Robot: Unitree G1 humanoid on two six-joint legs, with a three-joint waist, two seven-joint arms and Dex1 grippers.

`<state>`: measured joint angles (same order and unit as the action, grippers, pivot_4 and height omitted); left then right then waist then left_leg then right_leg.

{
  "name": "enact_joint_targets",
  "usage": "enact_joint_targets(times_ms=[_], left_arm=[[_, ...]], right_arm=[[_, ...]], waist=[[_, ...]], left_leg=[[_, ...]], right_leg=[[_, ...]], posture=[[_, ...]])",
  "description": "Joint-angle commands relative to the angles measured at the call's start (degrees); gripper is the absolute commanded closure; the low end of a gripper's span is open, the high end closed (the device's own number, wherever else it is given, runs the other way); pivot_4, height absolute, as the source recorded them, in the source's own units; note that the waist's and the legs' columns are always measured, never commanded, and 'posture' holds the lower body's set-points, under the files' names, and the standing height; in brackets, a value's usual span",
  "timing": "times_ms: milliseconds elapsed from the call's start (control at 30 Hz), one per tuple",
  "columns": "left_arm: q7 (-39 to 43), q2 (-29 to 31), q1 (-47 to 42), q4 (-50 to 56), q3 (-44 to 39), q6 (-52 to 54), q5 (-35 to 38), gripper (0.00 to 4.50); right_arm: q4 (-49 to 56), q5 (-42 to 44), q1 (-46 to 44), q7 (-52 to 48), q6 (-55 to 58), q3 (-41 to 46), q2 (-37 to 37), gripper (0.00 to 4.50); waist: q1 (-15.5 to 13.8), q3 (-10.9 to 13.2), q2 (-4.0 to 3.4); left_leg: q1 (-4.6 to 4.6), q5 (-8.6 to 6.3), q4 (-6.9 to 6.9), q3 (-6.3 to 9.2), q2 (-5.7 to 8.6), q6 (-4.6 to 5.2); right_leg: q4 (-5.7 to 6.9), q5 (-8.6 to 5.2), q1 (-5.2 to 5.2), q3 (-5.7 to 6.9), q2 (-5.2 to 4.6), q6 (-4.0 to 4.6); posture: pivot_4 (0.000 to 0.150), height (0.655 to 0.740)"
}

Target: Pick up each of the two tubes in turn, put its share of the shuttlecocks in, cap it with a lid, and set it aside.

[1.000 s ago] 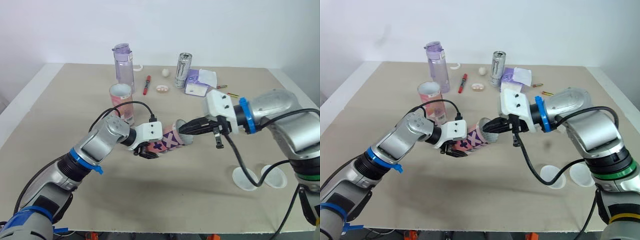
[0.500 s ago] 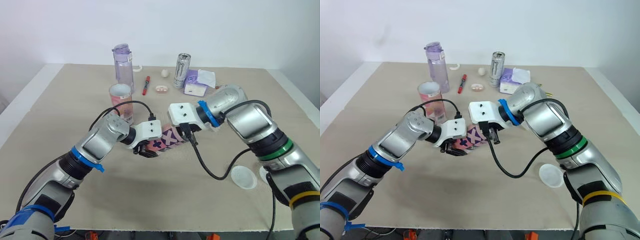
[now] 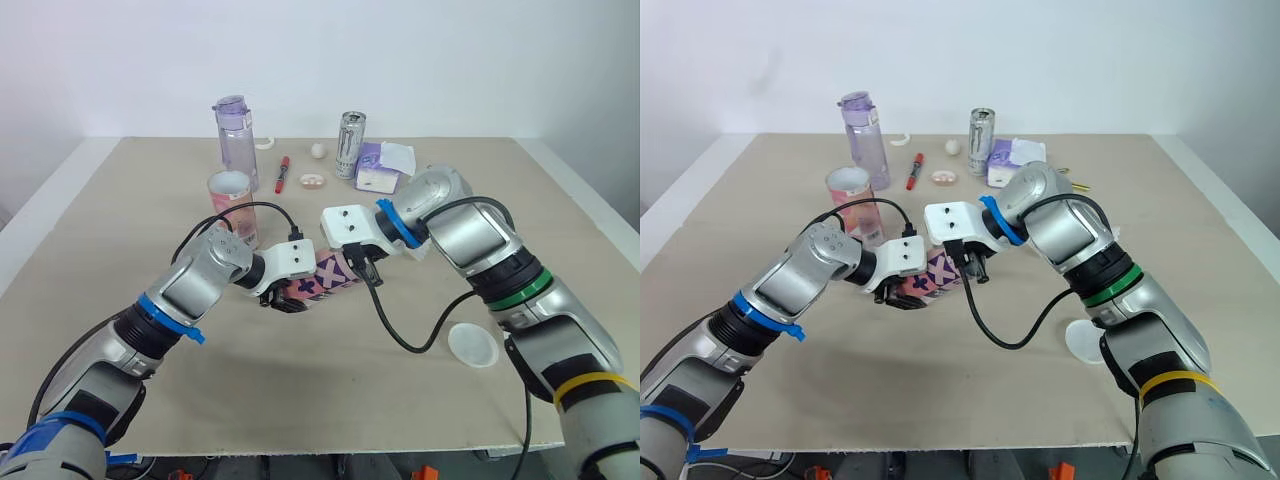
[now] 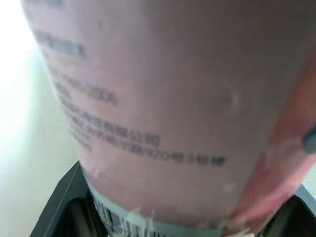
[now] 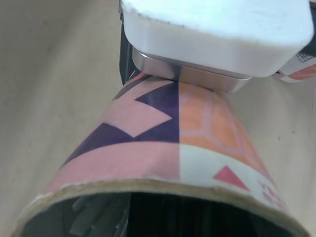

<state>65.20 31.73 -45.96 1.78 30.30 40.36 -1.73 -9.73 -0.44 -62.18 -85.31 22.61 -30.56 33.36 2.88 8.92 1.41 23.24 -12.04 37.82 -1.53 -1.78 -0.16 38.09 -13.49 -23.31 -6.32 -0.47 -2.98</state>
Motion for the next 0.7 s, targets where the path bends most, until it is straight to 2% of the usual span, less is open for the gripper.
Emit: enact_joint_targets(times_ms=[33, 267, 467, 700], left_arm=[[-0.8, -0.5, 0.9, 0.6, 0.7, -0.4, -0.5, 1.58], [-0.6, 0.4, 2.0, 0.9, 0.0, -0.5, -0.7, 1.58], [-0.9, 1.2, 3.8, 1.6, -1.0, -1.1, -0.4, 1.58], [-4.5, -2.5, 8.4, 0.4, -8.4, -7.1, 4.2, 1.58]], right_arm=[[1.7, 3.0, -1.5, -1.0, 1.9, 4.9, 1.2, 4.43], [10.5, 12.4, 1.8, -2.5, 10.7, 15.0, 9.4, 4.43], [14.2, 18.9, 6.8, -0.3, 17.6, 23.8, 16.4, 4.43], [20.5, 25.5, 15.9, 5.2, 25.0, 31.6, 20.4, 4.43]], waist=[[-0.2, 0.0, 0.00], [-0.4, 0.0, 0.01], [-0.3, 0.1, 0.04], [-0.4, 0.1, 0.05]], left_leg=[[0.08, 0.03, -0.01, 0.00, 0.00, -0.04], [0.66, 0.05, -0.05, 0.04, 0.18, -0.11], [0.79, 0.04, -0.13, 0.03, 0.25, -0.12], [0.81, 0.05, -0.20, 0.01, 0.25, -0.11]], right_leg=[[0.00, -0.03, -0.04, 0.00, 0.00, -0.04], [-0.05, -0.39, -0.33, -0.01, -0.23, -0.37], [-0.06, -0.47, -0.45, 0.02, -0.35, -0.39], [-0.05, -0.43, -0.54, 0.05, -0.37, -0.37]], posture=[[0.150, 0.7400], [0.150, 0.7400], [0.150, 0.7400], [0.150, 0.7400]])
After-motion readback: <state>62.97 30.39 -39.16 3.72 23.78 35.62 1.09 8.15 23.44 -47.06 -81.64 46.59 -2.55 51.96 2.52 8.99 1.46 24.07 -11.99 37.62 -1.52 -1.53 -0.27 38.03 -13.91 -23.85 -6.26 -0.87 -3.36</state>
